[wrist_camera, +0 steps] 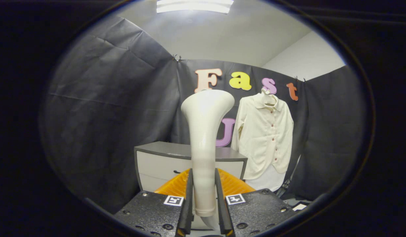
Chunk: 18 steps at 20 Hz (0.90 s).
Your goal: Iron the clothes twice with a garment steamer, once on the left side and once on the right side.
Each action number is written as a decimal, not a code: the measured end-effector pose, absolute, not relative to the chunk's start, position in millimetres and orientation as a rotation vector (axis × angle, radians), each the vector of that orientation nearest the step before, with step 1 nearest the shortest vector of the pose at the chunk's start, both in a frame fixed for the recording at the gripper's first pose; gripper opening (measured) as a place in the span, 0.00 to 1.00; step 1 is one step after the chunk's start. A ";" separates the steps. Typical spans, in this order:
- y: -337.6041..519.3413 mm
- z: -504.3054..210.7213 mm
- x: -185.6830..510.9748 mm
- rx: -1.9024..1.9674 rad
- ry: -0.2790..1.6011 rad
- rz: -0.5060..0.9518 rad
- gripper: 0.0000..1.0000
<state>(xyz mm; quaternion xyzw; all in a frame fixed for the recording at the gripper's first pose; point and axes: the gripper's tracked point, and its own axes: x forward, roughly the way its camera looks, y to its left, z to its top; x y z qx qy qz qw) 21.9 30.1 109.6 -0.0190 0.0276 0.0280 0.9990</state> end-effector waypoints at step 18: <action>33.6 103.9 31.9 -0.015 0.070 0.067 0.32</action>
